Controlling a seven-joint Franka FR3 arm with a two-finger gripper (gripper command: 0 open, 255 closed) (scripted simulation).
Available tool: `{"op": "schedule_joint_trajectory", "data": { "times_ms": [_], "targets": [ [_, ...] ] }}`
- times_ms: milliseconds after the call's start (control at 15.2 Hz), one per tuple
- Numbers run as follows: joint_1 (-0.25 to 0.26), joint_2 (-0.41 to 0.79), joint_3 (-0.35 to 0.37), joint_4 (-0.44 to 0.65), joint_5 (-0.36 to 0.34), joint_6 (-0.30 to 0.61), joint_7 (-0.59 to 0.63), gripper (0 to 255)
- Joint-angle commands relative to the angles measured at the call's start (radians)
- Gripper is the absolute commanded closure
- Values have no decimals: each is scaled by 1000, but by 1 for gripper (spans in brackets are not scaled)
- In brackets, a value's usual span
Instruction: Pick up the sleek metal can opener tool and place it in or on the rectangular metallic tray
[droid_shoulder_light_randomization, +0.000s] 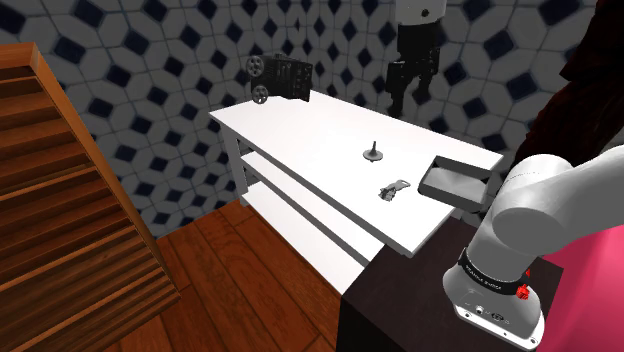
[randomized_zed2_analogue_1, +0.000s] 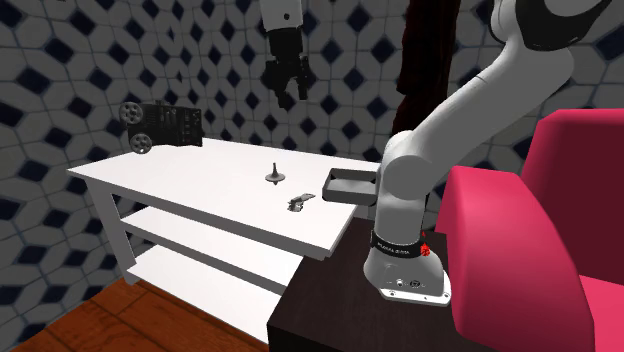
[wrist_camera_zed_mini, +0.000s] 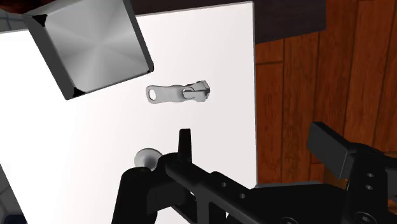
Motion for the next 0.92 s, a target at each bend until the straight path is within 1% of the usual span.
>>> {"op": "schedule_joint_trajectory", "data": {
  "times_ms": [0,462,858],
  "targets": [
    [0,0,0,0,0,0,0,0],
    [-117,53,-24,-181,38,231,243,0],
    [-213,130,-49,-316,71,449,437,0]
  ]
}}
